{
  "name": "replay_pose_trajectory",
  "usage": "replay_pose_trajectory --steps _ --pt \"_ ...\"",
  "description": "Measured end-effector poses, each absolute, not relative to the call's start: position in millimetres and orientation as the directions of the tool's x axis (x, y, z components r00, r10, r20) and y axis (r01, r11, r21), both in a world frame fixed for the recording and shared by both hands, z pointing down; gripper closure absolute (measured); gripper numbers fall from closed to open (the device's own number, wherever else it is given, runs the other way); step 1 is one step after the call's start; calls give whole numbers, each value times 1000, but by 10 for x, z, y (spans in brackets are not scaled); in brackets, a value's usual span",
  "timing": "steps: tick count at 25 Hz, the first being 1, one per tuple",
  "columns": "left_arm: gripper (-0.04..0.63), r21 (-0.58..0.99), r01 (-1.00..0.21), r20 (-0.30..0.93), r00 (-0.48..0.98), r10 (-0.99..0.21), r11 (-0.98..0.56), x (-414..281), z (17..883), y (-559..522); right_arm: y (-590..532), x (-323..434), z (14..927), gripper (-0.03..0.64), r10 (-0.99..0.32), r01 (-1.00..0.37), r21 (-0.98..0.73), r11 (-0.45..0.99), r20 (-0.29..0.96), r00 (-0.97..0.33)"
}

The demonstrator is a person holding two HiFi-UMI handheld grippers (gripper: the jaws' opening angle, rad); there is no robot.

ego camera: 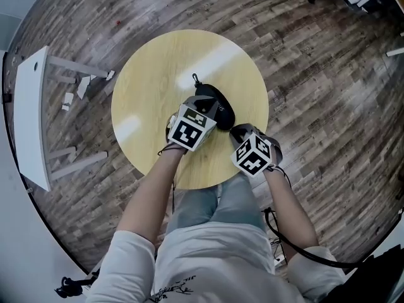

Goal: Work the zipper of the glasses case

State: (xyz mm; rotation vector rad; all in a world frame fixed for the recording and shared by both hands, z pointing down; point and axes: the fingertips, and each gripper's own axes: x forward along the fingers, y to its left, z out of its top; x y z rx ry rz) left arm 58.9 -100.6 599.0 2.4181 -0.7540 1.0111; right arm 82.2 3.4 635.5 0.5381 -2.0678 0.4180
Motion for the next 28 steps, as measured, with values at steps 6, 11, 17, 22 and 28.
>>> replay_pose_trajectory --steps 6,11,17,22,28 --pt "589 180 -628 735 597 -321 -757 599 5959 -995 53 613 6349 617 -289 -698 -144 702 838 -463" --pt "589 187 -628 730 604 -321 -756 581 5942 -993 35 518 6355 617 -334 -789 -196 583 827 -452" --pt "589 182 -640 723 602 -340 -747 557 5944 -1030 12 421 6369 617 -386 -865 -291 408 804 -453" --pt "589 180 -623 721 610 -329 -761 583 5952 -995 2 475 6368 617 -437 -881 -208 424 806 -400" --pt "589 178 -628 719 608 -335 -758 549 5987 -1042 220 781 6364 615 -440 -892 -141 429 830 -343"
